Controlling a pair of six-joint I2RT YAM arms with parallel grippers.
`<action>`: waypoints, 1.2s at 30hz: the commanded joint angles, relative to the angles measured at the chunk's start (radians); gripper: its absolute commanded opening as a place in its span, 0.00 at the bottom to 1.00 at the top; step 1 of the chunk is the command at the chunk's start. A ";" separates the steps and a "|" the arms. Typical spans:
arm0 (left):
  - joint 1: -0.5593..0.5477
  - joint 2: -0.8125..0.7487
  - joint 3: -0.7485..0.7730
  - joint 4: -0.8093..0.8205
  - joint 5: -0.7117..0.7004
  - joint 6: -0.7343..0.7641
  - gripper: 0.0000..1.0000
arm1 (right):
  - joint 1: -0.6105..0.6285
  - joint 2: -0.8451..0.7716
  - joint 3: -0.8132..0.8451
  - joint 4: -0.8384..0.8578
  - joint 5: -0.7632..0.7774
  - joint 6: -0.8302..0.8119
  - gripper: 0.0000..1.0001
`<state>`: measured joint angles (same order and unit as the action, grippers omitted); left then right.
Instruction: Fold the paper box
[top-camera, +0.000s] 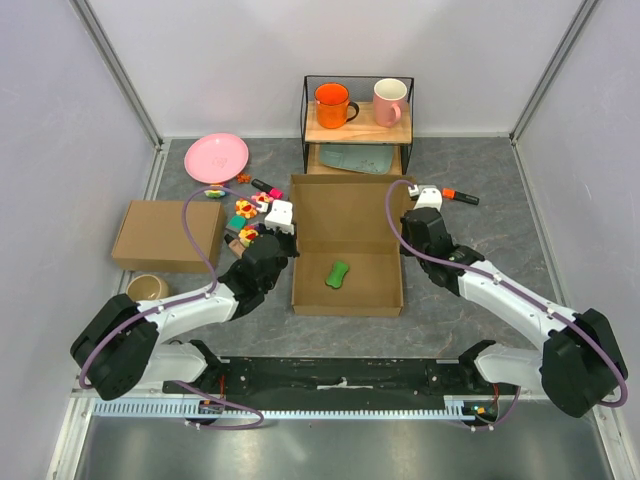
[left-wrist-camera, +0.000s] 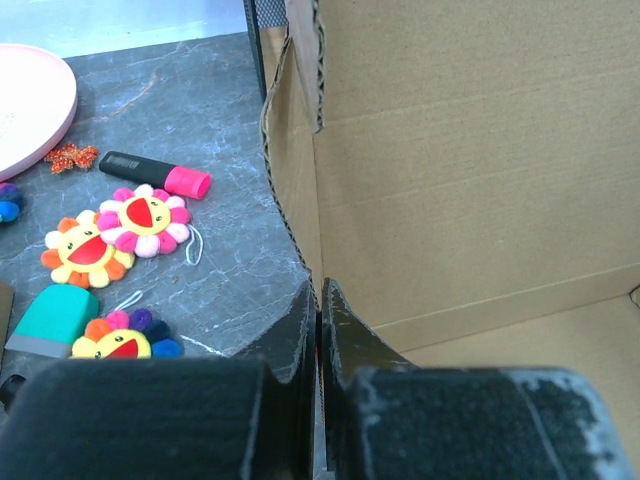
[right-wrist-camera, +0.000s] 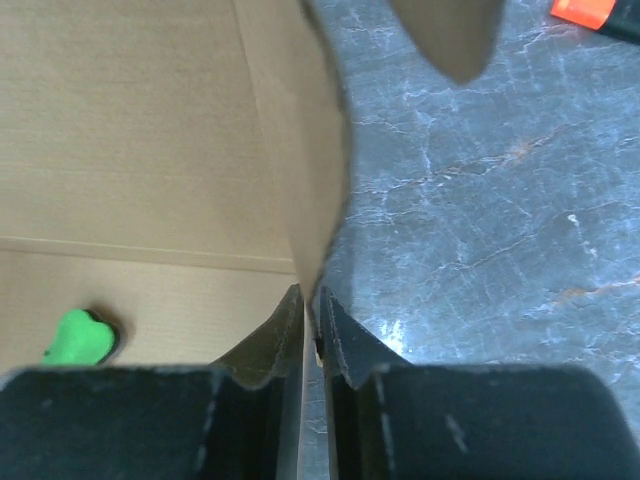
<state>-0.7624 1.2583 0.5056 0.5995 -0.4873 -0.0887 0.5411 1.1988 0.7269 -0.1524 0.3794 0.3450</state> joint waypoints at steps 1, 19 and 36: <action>0.000 -0.005 0.016 -0.095 0.001 -0.028 0.02 | -0.001 -0.018 -0.023 0.054 0.009 0.009 0.13; 0.005 -0.172 0.060 -0.316 0.016 -0.013 0.39 | 0.000 -0.113 -0.073 0.068 0.015 -0.006 0.00; 0.213 -0.108 0.154 -0.345 0.467 -0.036 0.57 | 0.010 -0.125 -0.087 0.074 0.001 -0.011 0.00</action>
<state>-0.5953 1.1149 0.6106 0.2390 -0.1848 -0.1040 0.5461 1.1004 0.6426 -0.1135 0.3740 0.3363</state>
